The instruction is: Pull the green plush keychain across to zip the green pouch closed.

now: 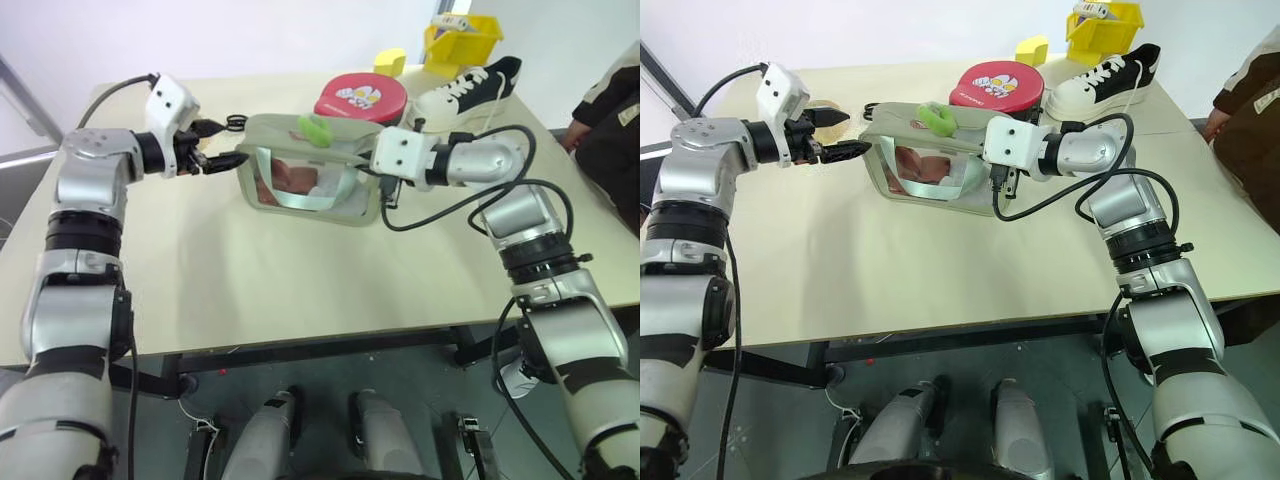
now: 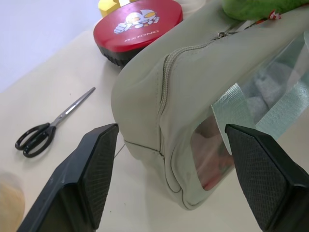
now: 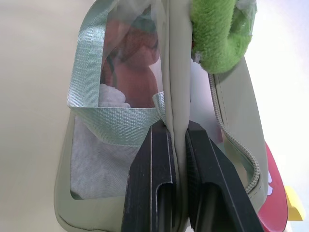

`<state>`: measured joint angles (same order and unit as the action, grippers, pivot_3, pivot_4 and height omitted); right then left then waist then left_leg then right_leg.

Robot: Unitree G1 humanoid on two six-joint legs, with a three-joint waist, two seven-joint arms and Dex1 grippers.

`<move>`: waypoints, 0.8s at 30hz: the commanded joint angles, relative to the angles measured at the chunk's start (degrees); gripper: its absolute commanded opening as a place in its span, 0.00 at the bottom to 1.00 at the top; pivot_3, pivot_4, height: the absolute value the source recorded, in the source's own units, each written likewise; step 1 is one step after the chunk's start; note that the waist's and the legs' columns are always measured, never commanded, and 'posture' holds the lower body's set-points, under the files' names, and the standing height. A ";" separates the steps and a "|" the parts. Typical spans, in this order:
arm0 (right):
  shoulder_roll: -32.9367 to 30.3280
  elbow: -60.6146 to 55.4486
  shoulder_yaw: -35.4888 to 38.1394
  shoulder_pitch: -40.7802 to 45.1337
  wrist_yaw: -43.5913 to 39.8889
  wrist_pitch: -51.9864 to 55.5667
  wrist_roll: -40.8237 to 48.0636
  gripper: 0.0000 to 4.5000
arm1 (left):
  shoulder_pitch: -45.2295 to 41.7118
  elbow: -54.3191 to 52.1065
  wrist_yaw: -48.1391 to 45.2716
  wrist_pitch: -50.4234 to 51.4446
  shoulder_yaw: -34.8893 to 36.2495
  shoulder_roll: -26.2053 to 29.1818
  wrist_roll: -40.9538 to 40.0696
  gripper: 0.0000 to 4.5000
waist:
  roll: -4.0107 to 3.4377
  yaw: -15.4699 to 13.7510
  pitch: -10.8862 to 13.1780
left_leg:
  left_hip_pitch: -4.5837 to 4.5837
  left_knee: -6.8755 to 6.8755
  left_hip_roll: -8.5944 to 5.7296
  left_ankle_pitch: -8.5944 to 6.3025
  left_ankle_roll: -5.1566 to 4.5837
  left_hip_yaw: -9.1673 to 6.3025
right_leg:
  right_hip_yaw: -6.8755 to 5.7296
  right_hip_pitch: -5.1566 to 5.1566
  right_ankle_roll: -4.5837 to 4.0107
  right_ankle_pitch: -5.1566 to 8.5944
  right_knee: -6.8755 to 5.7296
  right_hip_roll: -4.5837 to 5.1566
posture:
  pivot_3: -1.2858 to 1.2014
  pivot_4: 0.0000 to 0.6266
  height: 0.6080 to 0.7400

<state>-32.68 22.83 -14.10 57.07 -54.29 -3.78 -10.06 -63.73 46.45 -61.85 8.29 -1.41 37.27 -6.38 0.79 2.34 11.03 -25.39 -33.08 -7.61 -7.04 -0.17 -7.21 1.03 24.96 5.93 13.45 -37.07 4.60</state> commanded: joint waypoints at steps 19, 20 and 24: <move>0.86 -2.37 1.99 1.85 1.22 1.22 1.50 0.00 | 1.26 -8.80 -6.51 4.22 2.47 1.04 -2.57 0.02 | 0.00 0.24 0.00 | -0.02 0.00 0.01 0.00 -0.01 0.01 | 0.01 0.04 0.00 0.00 -0.02 -0.01 | 0.52 0.24 1.00; 0.99 -2.36 2.03 1.82 1.32 1.51 1.60 0.00 | 2.66 -10.72 -6.87 4.82 2.16 1.37 -2.48 0.02 | 0.00 0.29 0.00 | -0.03 0.01 0.01 0.00 -0.01 0.01 | 0.02 0.05 0.00 0.00 -0.03 0.00 | 0.52 0.24 1.00; 0.70 -1.75 1.97 1.57 0.47 2.80 2.19 0.25 | 6.81 -13.70 -5.35 4.21 0.66 1.61 -0.48 0.00 | 0.00 0.20 0.00 | -0.01 0.02 0.02 0.00 0.00 0.01 | 0.03 0.05 0.00 0.00 -0.04 -0.02 | 0.52 0.24 1.00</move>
<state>-31.99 22.62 -14.01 57.11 -54.01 -0.97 -9.07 -56.82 35.16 -67.60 13.08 -0.99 38.24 -6.73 0.79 2.54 11.03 -25.40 -33.06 -7.59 -7.04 -0.17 -7.20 1.07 25.01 5.93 13.45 -37.11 4.58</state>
